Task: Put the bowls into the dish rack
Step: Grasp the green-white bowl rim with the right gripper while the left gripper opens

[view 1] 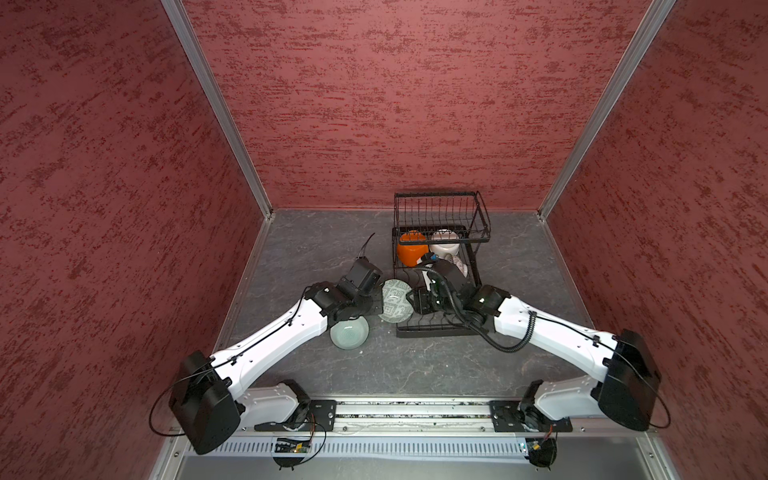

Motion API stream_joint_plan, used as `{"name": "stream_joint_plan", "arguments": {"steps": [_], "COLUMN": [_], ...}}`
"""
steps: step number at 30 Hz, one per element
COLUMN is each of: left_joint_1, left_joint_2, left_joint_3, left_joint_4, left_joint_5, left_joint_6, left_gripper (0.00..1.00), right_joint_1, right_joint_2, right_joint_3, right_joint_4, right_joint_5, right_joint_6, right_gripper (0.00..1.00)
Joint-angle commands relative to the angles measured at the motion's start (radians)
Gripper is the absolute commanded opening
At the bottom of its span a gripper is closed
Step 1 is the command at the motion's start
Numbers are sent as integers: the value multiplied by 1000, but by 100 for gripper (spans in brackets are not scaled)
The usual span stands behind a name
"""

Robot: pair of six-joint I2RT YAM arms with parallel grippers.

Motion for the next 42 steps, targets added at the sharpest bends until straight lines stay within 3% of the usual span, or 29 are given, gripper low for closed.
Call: {"name": "stream_joint_plan", "arguments": {"steps": [1, 16, 23, 29, 33, 36, 42], "left_joint_1": [-6, -13, -18, -19, -19, -20, -19], "left_joint_2": [0, 11, 21, 31, 12, -17, -86], "left_joint_3": [40, 40, 38, 35, 27, 21, 4], "left_joint_4": [57, 81, 91, 100, 112, 116, 111], "left_joint_5": [-8, -6, -9, -6, -11, -11, -27], "left_joint_6": [16, 11, 8, 0, -3, 9, 17], "left_gripper": [0, 0, 0, 1, 38, 51, 92], "right_joint_1": [17, 31, 35, 38, 40, 41, 40], "right_joint_2": [19, 46, 82, 76, 63, 31, -14], "right_joint_3": [31, 46, 59, 69, 79, 81, 102], "right_joint_4": [-29, -34, -37, -57, -92, -124, -221], "right_joint_5": [84, 184, 208, 250, 301, 352, 515], "right_joint_6": [18, 34, 44, 49, 55, 59, 49], "right_gripper": [46, 24, 1, 0, 0, 0, 0]}}
